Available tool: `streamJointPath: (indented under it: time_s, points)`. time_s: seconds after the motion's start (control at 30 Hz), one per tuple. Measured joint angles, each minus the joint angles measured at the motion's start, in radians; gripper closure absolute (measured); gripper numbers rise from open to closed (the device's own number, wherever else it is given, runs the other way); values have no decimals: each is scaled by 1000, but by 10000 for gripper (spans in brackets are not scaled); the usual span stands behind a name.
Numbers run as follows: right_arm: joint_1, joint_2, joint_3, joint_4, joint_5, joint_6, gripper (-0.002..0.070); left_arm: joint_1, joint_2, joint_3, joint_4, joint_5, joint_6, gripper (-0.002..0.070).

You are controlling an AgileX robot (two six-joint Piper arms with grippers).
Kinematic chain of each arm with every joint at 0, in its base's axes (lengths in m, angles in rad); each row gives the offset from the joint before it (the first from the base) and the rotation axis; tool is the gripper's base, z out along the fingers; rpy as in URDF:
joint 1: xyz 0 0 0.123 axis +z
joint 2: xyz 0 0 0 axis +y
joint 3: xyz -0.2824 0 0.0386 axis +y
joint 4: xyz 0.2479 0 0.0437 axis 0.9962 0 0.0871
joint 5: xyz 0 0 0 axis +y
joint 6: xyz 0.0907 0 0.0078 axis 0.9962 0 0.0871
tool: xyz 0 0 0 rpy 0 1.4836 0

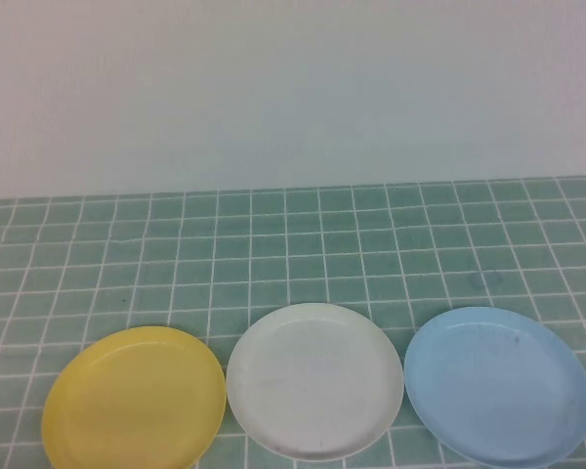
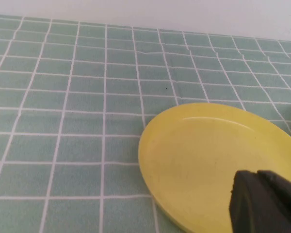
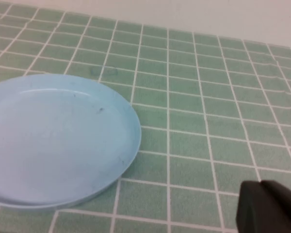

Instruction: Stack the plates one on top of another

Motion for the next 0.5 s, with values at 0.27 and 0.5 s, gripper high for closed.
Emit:
streamJointPath:
  time_s: [0.27,0.5]
  points:
    - [0,0,0,0,-58,0,678,0,0,0,9,-39,8,676]
    - [0,0,0,0,-224,0,678,0,0,0,11,-224,8,675]
